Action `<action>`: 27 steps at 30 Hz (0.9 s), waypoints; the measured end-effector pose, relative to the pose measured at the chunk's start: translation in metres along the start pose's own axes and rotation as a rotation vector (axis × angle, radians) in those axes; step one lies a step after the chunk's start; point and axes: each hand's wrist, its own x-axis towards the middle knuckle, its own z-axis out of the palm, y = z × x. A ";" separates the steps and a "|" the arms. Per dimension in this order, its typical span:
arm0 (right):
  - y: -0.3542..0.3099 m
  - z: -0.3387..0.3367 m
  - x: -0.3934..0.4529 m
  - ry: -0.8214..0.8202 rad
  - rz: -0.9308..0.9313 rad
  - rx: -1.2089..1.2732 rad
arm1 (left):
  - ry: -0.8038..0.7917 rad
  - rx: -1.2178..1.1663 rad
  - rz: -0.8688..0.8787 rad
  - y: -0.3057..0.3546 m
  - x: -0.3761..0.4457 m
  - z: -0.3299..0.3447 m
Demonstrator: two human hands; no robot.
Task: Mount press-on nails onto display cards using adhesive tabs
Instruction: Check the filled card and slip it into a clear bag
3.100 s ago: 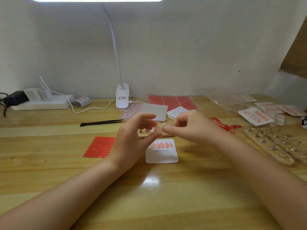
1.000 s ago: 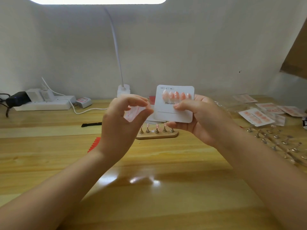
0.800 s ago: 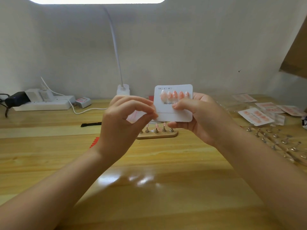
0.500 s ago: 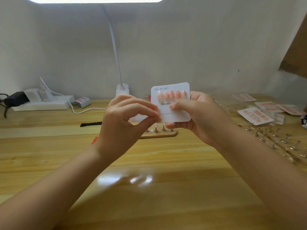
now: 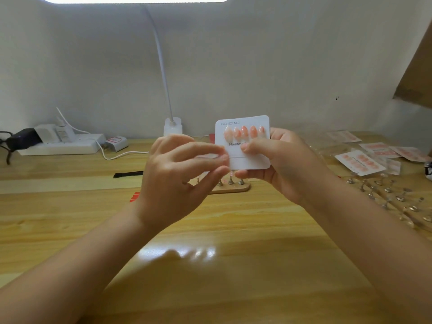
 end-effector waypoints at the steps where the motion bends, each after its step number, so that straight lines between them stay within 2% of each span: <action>1: 0.000 -0.001 0.000 -0.001 0.007 0.018 | 0.001 -0.035 -0.035 0.002 0.000 0.001; 6: -0.002 -0.006 0.003 0.002 0.038 0.116 | 0.040 -0.247 -0.294 0.007 0.005 0.000; 10: -0.001 -0.006 0.003 -0.018 0.060 0.150 | -0.037 -0.358 -0.485 0.012 0.005 -0.001; 13: 0.002 -0.007 0.005 -0.012 0.071 0.148 | -0.049 -0.417 -0.445 0.016 0.006 0.000; 18: 0.006 -0.006 0.004 -0.071 0.018 0.062 | -0.018 -0.330 -0.338 0.013 0.003 0.003; 27: 0.018 -0.002 0.006 0.015 -0.079 -0.011 | -0.013 -0.282 -0.318 0.013 -0.003 0.009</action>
